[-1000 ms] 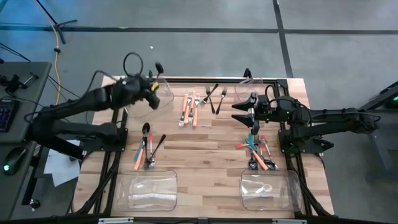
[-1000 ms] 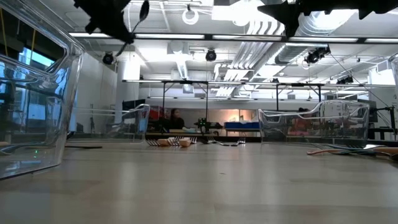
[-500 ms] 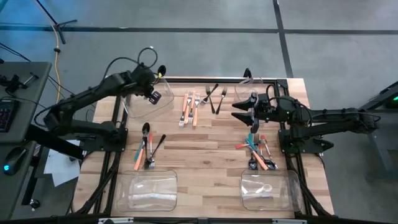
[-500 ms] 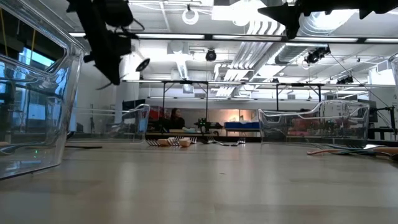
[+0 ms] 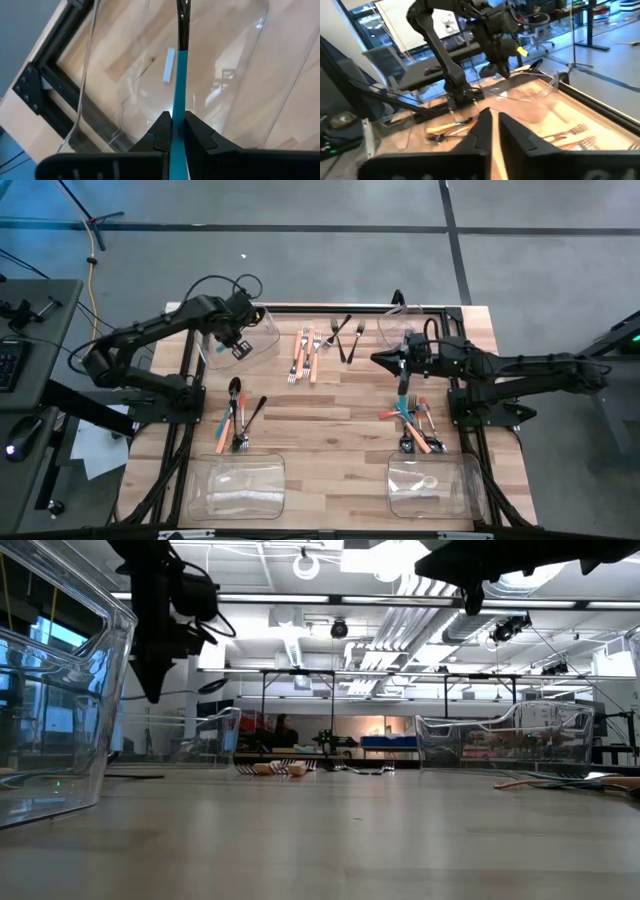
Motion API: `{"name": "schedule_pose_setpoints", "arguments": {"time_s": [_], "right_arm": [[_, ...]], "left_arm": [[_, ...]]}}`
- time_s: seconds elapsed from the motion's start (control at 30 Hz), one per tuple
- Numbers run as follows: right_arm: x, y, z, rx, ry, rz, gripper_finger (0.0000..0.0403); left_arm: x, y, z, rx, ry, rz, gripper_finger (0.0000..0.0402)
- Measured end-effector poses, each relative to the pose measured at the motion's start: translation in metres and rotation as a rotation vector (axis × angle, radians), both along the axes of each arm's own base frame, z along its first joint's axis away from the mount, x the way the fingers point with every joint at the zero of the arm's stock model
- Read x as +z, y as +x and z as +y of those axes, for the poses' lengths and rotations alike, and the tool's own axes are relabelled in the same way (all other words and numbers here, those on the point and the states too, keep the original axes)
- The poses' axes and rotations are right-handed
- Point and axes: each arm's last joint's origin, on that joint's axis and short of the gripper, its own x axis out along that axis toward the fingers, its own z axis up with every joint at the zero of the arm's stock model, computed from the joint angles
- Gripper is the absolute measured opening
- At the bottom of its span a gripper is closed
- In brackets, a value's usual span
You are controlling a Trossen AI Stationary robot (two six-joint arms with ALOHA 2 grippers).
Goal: Sort silverware by color (type)
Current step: Put the blue spoon into the top left transparent bin
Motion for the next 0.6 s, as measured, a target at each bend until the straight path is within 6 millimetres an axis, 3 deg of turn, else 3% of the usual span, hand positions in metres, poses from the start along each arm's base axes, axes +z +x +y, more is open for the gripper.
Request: {"name": "schedule_pose_setpoints", "arguments": {"time_s": [0.3,0.6], "right_arm": [[-0.013,0.012,-0.001,-0.008,0.023,0.069,0.0005],[-0.014,0.014,-0.001,-0.008,0.031,0.07,0.0001]], "left_arm": [[-0.04,-0.003,0.003,0.008,-0.076,0.099,0.0012],[-0.06,-0.007,0.017,0.055,-0.114,0.033,0.0012]]}}
